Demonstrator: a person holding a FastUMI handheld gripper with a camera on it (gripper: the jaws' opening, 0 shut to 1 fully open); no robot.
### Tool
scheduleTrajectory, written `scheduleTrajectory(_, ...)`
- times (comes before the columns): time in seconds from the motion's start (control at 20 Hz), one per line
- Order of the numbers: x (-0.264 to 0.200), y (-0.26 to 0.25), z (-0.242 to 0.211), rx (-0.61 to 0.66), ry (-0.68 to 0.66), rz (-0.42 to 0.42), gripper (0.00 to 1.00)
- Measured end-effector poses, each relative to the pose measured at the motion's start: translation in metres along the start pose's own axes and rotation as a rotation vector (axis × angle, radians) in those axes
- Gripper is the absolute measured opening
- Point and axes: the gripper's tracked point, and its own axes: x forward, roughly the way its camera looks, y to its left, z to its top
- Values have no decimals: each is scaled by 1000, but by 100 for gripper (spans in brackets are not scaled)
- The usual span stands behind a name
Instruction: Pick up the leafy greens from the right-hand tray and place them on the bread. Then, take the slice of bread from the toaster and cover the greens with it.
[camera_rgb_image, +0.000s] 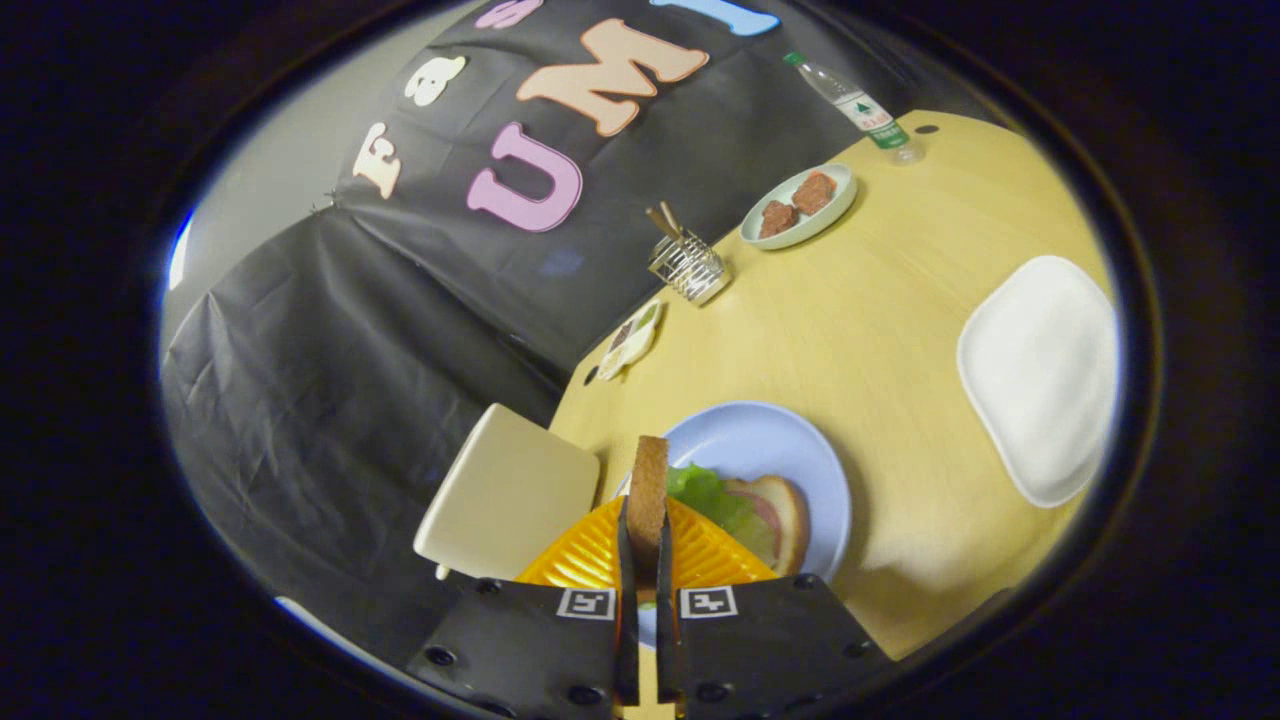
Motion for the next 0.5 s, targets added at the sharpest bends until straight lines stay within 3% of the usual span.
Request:
scheduleTrajectory(0.2, 2, -17, -5, -55, 6, -59, 15)
scheduleTrajectory(0.5, -9, -28, 7, -194, -54, -127, 33)
